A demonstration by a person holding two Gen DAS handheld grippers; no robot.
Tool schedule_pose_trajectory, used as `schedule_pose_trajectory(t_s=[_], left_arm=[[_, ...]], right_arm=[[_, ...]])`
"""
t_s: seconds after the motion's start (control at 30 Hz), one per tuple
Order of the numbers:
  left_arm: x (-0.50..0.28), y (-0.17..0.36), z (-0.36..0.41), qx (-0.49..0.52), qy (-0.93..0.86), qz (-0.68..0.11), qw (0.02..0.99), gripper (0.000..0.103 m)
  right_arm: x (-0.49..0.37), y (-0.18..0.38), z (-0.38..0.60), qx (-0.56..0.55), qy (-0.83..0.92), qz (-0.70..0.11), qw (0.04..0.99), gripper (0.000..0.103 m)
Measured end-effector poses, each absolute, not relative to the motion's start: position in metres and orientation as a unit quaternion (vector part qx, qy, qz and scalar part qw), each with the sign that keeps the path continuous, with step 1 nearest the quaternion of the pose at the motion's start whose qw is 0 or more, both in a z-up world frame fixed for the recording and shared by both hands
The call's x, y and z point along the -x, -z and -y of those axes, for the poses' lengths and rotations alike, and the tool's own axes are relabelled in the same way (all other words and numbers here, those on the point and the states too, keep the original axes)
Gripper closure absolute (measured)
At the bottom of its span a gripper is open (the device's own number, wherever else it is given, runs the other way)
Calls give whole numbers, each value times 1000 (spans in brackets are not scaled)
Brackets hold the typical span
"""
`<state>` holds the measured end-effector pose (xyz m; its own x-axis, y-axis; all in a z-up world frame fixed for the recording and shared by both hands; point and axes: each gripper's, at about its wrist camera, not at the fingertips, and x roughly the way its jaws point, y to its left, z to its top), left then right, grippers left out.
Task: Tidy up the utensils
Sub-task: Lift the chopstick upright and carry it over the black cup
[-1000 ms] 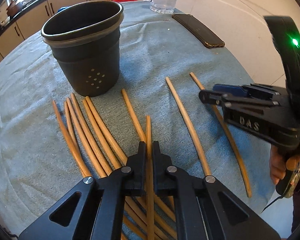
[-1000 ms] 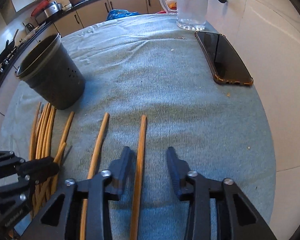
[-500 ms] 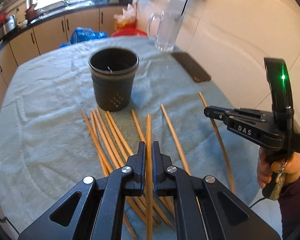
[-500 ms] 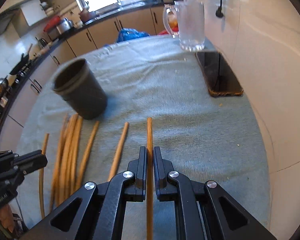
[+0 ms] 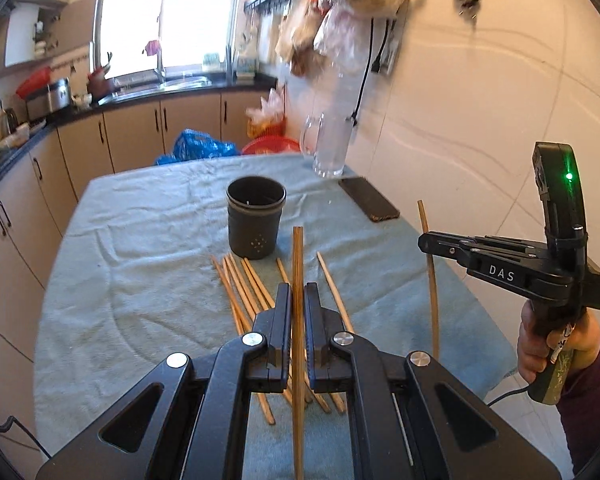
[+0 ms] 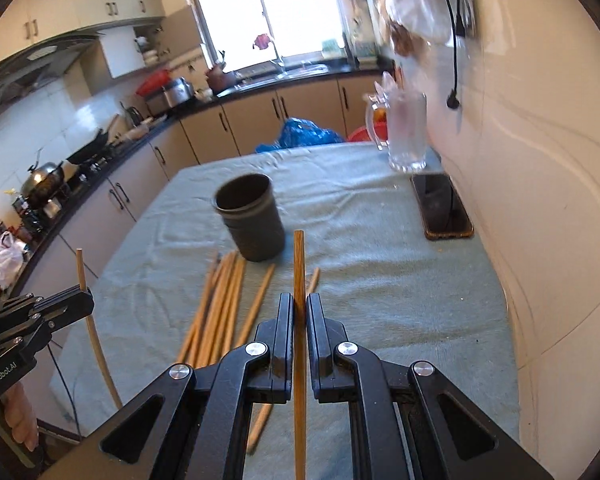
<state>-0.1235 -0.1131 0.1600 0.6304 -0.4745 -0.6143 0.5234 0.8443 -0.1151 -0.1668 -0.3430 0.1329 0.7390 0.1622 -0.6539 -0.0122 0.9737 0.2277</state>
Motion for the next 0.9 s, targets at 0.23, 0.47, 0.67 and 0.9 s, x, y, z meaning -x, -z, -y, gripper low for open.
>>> schedule_pose_trajectory(t_s=[0.23,0.47,0.67,0.9], left_arm=[[142,-181,100,-17,288,-297,910,98],[131,-202,96,-2,283,-266,922,98],[94,-220,94,15,268,-258,928,98],[35,-253,101,29,241,-240,940,98]], right_arm=[[190,-158,330,-95,-60,-325,939,96],[188,-175,329,-97,-60,-302,946,96],[174,-202,329,-94,-60,-280,953,96],[130,-233,328,-97,-61,-264,958,96]])
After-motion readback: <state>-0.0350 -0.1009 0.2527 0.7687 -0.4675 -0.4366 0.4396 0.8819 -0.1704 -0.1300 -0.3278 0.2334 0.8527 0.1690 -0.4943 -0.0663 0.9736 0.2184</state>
